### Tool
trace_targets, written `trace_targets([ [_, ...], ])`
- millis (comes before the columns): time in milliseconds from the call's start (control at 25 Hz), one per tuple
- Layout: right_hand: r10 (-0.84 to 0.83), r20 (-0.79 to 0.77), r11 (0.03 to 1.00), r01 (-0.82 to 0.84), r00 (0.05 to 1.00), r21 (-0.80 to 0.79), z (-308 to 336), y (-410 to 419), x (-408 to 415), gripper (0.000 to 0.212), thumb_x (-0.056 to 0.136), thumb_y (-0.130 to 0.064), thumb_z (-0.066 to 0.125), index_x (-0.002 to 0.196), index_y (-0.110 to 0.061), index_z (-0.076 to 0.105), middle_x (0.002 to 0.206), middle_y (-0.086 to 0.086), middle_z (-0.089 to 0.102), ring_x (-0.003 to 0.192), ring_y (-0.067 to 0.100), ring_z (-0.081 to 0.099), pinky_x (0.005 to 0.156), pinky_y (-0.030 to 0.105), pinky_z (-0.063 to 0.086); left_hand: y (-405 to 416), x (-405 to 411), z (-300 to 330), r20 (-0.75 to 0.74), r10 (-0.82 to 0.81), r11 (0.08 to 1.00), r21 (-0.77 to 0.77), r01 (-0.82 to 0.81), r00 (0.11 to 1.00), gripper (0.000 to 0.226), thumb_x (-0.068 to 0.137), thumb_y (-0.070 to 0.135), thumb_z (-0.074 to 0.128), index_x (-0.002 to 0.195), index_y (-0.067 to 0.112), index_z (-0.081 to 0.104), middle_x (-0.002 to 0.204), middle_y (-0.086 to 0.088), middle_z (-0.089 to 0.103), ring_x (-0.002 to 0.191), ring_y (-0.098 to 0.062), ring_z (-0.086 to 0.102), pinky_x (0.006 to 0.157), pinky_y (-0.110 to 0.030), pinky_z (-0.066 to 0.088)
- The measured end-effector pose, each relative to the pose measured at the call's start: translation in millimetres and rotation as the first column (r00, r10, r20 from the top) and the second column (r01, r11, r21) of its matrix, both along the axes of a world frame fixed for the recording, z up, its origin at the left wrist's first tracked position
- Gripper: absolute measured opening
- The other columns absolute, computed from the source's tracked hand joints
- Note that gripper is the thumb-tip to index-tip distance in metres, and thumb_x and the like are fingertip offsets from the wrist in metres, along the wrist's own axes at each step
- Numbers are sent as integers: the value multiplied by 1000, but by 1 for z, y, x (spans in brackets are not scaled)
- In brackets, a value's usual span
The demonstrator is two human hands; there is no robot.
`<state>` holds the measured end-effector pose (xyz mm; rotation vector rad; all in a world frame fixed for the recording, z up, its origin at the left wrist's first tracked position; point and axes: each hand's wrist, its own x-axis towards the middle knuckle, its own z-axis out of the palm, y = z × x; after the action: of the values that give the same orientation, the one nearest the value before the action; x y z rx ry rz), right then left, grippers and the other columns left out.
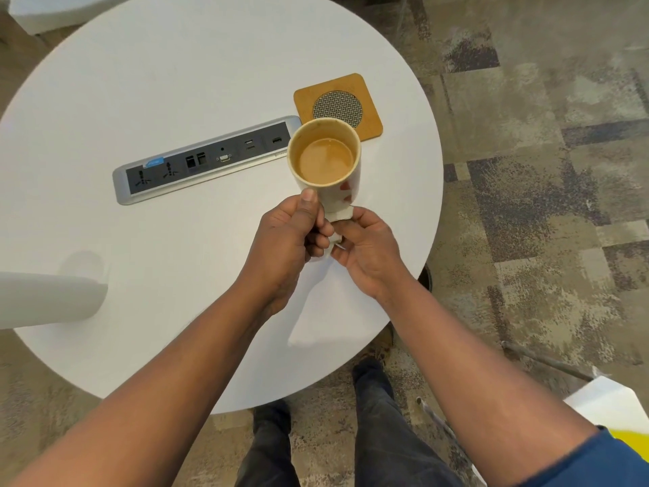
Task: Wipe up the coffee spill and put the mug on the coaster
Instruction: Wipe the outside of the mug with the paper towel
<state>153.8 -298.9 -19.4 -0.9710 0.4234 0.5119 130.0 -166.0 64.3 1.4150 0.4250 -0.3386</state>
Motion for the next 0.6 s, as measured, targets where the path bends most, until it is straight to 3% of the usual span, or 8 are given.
trace_targets([
  [80,62,25,997,-63,998,45,3,6,1,8,90,4,59,90,-1,64,63,6,63,58,20,60,62,36,52,-2,-1,2,0,-15,1000,-15,15,1000,43,107,38,42,73,18,57,73,-7,60,66,-17,50,70,-34,45],
  [200,167,65,985,-170,984,41,6,10,10,36,90,10,48,63,-8,65,49,4,53,45,19,51,50,30,47,-4,-4,4,-3,-42,999,-15,42,999,43,108,38,42,73,16,55,71,-5,60,64,-18,49,66,-30,44],
  [320,294,102,956,-295,950,-9,7,5,23,53,97,0,44,50,-14,64,44,4,54,41,21,50,49,29,46,-5,-9,4,-19,-73,997,-32,72,997,43,107,38,42,72,17,55,70,-4,60,64,-17,49,64,-29,44],
  [440,323,70,946,-321,944,-39,3,-2,34,43,99,-3,42,63,-9,65,49,6,61,42,19,56,47,26,48,-6,-14,3,-36,-87,996,-36,85,996,43,107,37,43,71,17,55,73,-6,60,65,-17,49,64,-29,43],
  [520,247,23,969,-246,969,-9,-3,-8,41,23,97,1,44,82,-6,61,58,4,66,51,15,63,49,23,50,-6,-16,2,-46,-88,996,-35,86,995,42,107,38,44,71,17,55,74,-8,60,64,-17,49,63,-28,43],
  [600,166,-23,985,-165,986,44,-10,-15,46,20,98,2,43,93,-7,61,68,5,70,61,16,67,55,25,53,-5,-16,2,-47,-91,995,-34,89,995,43,106,39,44,70,19,56,75,-8,61,65,-17,50,64,-29,44],
])
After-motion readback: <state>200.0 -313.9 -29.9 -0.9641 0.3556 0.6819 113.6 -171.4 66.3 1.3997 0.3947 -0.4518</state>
